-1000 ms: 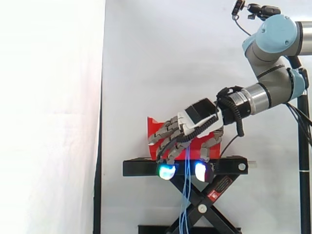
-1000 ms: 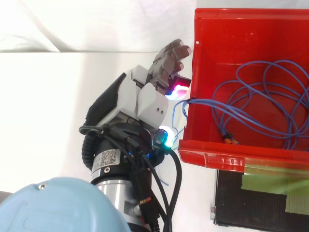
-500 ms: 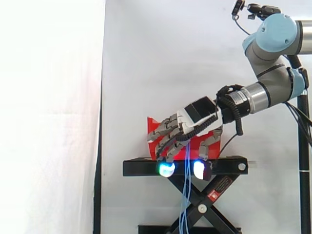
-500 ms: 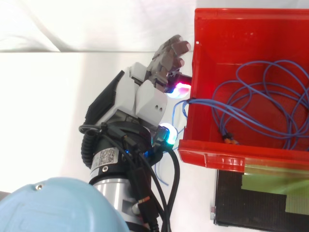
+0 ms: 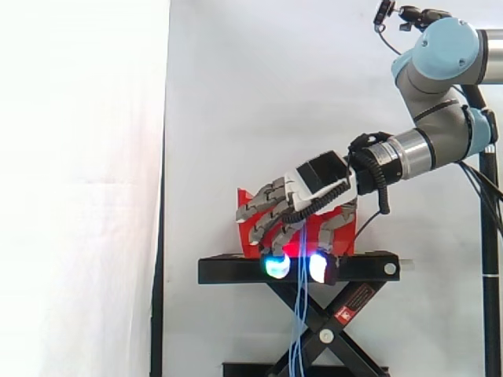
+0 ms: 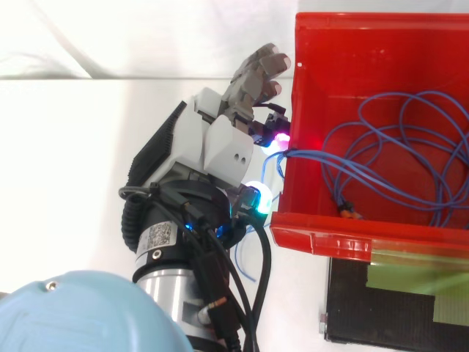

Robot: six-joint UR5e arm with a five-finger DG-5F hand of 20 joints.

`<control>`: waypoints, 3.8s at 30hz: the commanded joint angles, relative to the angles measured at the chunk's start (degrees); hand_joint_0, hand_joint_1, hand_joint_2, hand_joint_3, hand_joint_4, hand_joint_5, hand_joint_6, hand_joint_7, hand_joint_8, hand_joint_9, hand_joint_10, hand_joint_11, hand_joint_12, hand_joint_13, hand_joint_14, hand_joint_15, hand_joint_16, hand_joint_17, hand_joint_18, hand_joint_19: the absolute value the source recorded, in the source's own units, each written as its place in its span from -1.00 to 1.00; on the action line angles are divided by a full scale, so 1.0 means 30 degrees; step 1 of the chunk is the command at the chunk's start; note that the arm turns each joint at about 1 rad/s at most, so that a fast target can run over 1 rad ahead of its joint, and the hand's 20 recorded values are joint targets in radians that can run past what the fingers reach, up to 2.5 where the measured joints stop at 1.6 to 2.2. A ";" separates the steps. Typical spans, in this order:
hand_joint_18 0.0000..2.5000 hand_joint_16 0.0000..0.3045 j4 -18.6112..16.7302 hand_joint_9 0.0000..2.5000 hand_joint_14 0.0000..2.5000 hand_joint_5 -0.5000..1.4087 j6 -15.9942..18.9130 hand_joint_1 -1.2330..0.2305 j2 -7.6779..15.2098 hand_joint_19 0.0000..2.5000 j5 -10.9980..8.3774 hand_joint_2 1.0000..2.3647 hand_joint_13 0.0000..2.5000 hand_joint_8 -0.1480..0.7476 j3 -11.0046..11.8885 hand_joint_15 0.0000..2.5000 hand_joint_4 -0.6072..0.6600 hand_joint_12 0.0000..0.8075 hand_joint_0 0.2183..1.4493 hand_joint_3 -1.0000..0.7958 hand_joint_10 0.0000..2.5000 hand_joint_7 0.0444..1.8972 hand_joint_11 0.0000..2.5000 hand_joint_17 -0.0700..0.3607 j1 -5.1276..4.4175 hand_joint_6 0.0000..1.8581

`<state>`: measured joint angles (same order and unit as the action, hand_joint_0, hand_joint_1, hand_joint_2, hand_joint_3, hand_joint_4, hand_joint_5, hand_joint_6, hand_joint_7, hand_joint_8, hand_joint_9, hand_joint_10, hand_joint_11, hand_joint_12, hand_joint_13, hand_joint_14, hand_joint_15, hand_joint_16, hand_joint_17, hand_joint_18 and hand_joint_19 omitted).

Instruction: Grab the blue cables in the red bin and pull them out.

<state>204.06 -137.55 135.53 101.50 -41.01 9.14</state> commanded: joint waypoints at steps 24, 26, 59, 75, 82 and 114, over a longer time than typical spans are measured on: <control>-0.80 -0.71 -0.0052 -0.55 -0.99 0.40 -0.0308 -0.49 0.0000 -0.53 -0.0143 -1.00 -0.78 -0.10 -0.0069 -0.75 0.38 -0.18 -0.02 -1.00 -0.99 -0.30 -0.70 -0.21 0.0030 -1.00; -0.80 -0.71 -0.0052 -0.55 -0.99 0.40 -0.0367 -0.49 0.0000 -0.53 -0.0143 -1.00 -0.78 -0.10 -0.0098 -0.75 0.39 -0.19 -0.02 -1.00 -0.99 -0.30 -0.69 -0.21 0.0059 -1.00; -0.79 -0.71 -0.0462 -0.54 -0.99 0.44 -0.1011 -0.49 0.0000 -0.52 -0.0143 -1.00 -0.77 -0.09 -0.0596 -0.75 0.36 -0.19 -0.01 -1.00 -0.99 -0.25 -0.69 -0.21 0.0235 -1.00; -0.78 -0.71 -0.0579 -0.53 -0.99 0.44 -0.1099 -0.49 0.0000 -0.52 -0.0143 -1.00 -0.76 -0.09 -0.0567 -0.74 0.35 -0.19 0.00 -1.00 -0.99 -0.27 -0.68 -0.22 0.0205 -0.93; -0.78 -0.71 -0.0726 -0.53 -0.99 0.45 -0.1538 -0.49 0.0000 -0.52 -0.0113 -1.00 -0.76 -0.09 -0.0625 -0.74 0.35 -0.19 0.00 -1.00 -0.99 -0.25 -0.69 -0.22 0.0235 -1.00; -0.77 -0.71 -0.0843 -0.52 -0.99 0.45 -0.0747 -0.46 0.0000 -0.51 -0.0055 -1.00 -0.75 -0.09 -0.0713 -0.73 0.36 -0.19 0.01 -1.00 -0.99 -0.29 -0.68 -0.22 0.0205 -0.88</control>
<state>201.54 -140.77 135.53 101.26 -43.16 9.80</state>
